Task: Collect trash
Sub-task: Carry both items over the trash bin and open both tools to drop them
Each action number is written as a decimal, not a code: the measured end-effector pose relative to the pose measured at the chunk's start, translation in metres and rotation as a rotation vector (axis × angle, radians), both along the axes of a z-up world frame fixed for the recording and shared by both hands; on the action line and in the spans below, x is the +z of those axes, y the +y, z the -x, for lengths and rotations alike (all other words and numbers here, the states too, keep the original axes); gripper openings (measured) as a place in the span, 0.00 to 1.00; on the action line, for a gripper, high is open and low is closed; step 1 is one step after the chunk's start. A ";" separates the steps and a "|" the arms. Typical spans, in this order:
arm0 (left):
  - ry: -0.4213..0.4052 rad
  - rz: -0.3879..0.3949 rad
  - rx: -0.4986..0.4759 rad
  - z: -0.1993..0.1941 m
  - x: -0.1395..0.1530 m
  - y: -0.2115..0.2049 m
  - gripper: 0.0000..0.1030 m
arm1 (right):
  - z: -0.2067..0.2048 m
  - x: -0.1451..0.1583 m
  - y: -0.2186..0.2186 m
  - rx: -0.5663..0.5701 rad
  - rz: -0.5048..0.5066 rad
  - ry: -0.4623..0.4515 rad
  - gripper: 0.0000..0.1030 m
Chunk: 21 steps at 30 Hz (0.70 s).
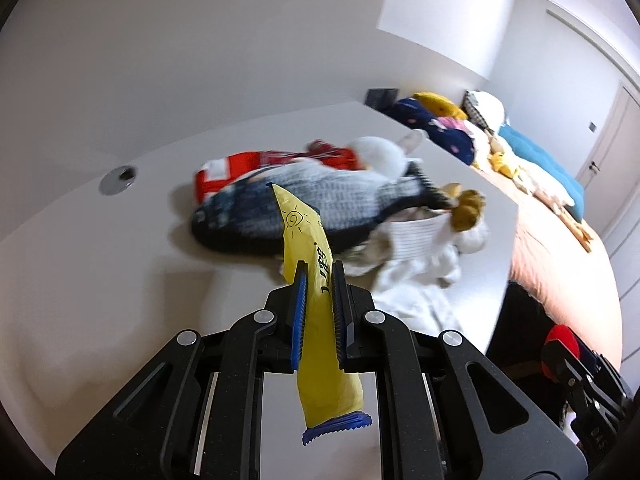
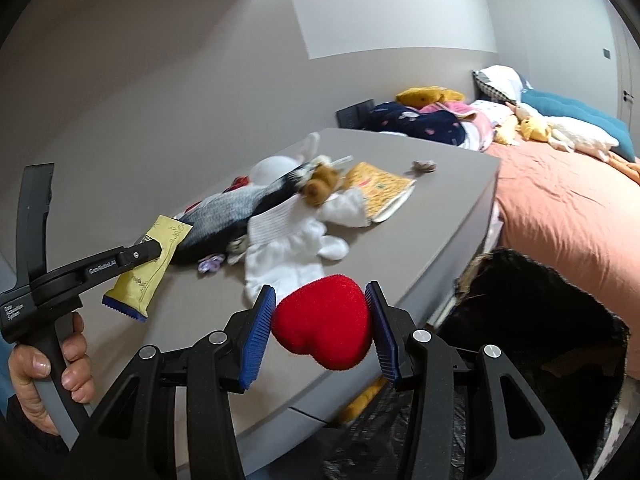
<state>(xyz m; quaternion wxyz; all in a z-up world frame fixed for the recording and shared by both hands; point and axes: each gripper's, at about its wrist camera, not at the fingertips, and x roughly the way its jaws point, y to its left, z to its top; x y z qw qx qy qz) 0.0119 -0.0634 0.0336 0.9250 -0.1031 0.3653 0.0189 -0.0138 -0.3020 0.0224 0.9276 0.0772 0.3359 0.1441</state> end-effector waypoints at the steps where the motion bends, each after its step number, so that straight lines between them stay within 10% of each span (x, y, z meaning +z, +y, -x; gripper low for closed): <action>1: -0.004 -0.002 -0.012 -0.001 0.002 -0.006 0.11 | -0.001 0.001 -0.005 -0.008 -0.002 0.002 0.47; 21: 0.002 -0.039 -0.384 -0.022 0.007 -0.155 0.11 | 0.017 0.002 -0.127 -0.292 0.022 0.022 0.47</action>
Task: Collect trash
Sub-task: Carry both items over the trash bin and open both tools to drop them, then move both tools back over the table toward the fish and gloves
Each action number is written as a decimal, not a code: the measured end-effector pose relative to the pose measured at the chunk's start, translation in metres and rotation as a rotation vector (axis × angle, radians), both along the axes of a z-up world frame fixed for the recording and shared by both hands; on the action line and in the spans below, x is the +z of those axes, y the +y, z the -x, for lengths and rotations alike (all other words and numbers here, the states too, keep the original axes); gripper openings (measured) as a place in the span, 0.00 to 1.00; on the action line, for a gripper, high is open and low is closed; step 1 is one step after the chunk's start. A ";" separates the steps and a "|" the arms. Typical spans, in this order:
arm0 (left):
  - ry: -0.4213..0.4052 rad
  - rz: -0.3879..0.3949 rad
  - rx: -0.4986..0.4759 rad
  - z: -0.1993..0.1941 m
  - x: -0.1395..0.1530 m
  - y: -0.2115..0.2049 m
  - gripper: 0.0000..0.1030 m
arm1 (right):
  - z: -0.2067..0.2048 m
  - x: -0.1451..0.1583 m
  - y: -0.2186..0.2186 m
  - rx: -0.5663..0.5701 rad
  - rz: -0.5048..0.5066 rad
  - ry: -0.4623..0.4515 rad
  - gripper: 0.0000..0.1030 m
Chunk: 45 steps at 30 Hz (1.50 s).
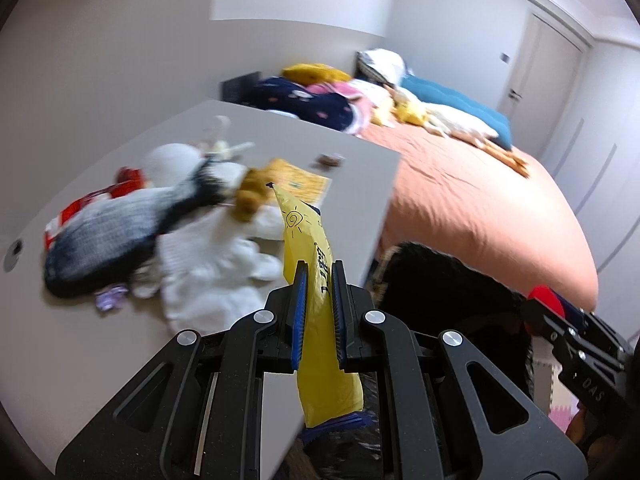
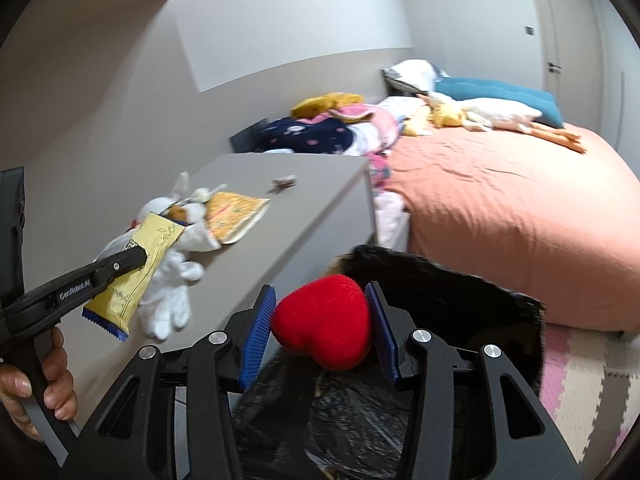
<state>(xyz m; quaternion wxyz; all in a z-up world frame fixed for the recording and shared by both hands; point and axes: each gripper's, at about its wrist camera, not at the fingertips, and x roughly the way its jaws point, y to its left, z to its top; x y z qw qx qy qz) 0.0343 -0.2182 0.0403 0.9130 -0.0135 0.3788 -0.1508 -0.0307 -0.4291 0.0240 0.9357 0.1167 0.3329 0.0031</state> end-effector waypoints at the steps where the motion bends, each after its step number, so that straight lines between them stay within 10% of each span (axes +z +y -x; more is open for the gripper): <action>1: 0.002 -0.003 -0.020 0.001 -0.001 -0.008 0.11 | 0.002 -0.001 -0.006 -0.017 0.001 0.002 0.47; 14: 0.063 -0.068 -0.236 0.006 -0.028 -0.081 0.11 | 0.018 -0.013 -0.052 -0.162 0.009 0.045 0.48; 16: 0.098 -0.037 -0.270 0.005 -0.034 -0.086 0.12 | 0.023 -0.013 -0.061 -0.210 -0.004 0.037 0.67; 18: 0.147 0.004 -0.294 0.002 -0.039 -0.090 0.34 | 0.029 -0.011 -0.069 -0.259 -0.003 0.013 0.75; 20: 0.147 0.015 -0.299 0.002 -0.041 -0.093 0.78 | 0.033 -0.009 -0.076 -0.291 -0.002 -0.001 0.75; 23: 0.098 -0.013 -0.338 0.009 -0.040 -0.101 0.87 | 0.036 -0.009 -0.086 -0.323 -0.025 -0.006 0.77; 45: 0.085 -0.011 -0.317 0.008 -0.038 -0.083 0.89 | 0.019 -0.008 -0.065 -0.270 -0.011 0.009 0.77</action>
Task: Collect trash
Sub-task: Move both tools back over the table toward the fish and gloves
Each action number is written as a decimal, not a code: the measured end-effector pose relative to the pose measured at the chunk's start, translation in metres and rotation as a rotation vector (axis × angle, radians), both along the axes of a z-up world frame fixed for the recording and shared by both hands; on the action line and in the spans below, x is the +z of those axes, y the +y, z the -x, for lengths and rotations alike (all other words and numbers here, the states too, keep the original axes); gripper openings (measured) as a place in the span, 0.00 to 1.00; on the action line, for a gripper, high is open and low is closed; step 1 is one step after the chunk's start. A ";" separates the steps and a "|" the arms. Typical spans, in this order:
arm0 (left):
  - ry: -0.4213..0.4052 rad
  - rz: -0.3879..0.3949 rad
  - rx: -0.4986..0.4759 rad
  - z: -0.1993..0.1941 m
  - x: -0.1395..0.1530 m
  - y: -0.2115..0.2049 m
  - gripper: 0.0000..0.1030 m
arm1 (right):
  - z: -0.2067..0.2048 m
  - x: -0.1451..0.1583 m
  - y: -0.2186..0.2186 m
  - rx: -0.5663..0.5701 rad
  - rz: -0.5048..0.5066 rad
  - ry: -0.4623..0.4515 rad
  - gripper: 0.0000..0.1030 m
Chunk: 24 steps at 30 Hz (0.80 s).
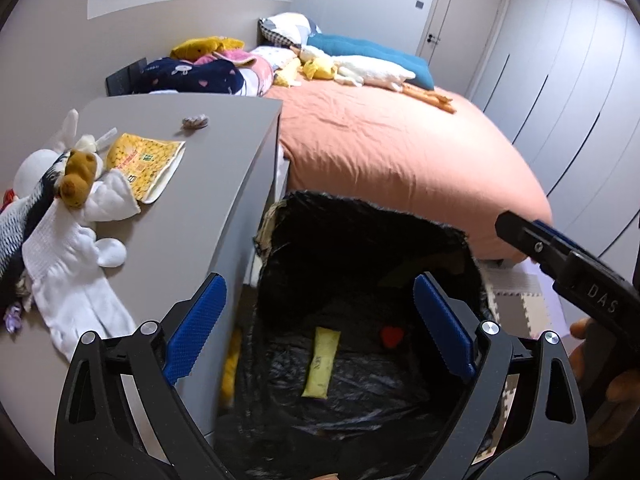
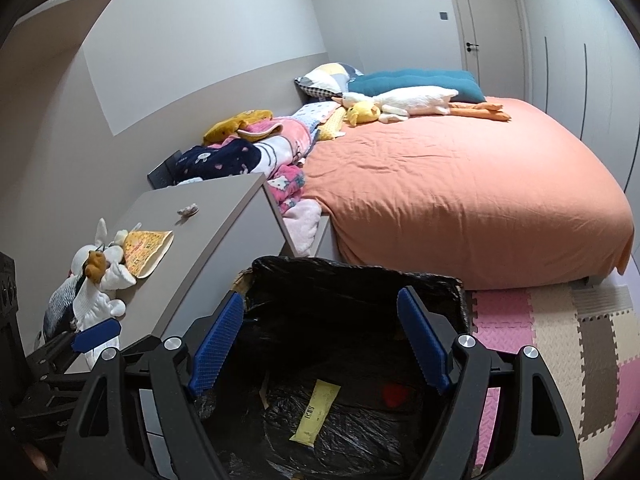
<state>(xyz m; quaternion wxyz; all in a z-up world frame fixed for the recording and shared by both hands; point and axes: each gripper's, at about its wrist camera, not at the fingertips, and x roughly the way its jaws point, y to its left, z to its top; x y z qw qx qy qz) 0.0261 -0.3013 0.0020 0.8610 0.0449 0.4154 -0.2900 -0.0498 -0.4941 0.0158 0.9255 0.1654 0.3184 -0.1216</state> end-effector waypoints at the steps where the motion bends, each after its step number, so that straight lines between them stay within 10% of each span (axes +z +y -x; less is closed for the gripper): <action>1: 0.007 0.008 0.004 -0.002 0.000 0.003 0.89 | -0.002 0.000 0.003 0.009 0.003 0.001 0.77; 24: -0.020 0.036 0.282 -0.030 0.013 0.135 0.89 | -0.065 -0.009 0.101 0.246 0.004 0.037 0.77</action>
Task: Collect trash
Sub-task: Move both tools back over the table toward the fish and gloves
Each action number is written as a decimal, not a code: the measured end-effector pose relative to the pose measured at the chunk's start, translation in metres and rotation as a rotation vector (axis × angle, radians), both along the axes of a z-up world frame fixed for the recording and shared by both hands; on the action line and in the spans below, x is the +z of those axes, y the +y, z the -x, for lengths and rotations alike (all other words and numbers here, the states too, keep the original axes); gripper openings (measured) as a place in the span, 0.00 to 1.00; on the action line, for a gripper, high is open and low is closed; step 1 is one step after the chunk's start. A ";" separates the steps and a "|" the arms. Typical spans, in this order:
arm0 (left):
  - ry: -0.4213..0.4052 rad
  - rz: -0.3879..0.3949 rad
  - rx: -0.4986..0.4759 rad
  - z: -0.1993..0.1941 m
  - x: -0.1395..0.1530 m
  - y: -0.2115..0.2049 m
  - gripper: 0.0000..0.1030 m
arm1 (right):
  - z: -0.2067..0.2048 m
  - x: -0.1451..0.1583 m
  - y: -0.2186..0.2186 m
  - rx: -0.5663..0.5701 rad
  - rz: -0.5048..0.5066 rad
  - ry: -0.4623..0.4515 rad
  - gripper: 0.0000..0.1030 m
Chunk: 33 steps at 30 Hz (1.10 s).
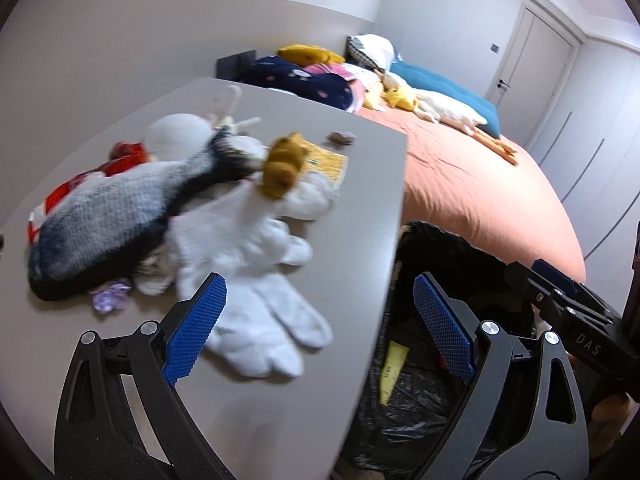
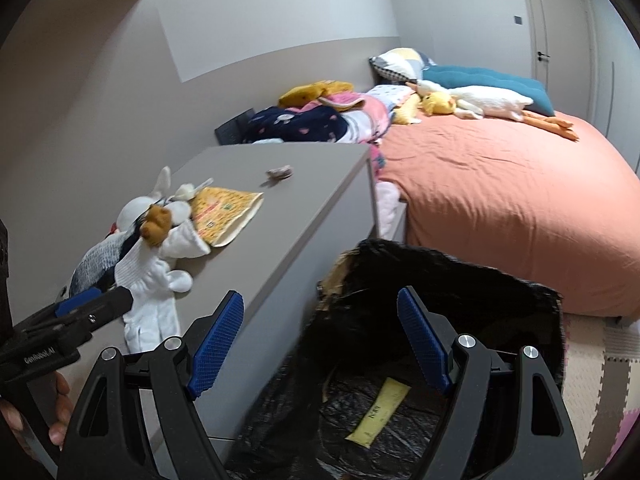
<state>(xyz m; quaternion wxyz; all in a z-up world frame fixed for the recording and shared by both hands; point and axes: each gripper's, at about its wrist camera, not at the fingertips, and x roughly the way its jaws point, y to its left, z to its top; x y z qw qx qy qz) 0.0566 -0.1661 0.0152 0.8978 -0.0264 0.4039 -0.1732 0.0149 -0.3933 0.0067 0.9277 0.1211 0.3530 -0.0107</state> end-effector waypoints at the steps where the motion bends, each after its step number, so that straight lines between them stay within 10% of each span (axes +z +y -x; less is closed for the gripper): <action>1: 0.002 -0.004 0.008 0.000 0.000 0.004 0.89 | -0.003 -0.001 0.005 0.019 -0.004 0.004 0.77; 33: -0.007 -0.084 0.229 -0.045 -0.005 0.146 0.93 | -0.066 -0.032 0.172 0.378 0.038 0.111 0.69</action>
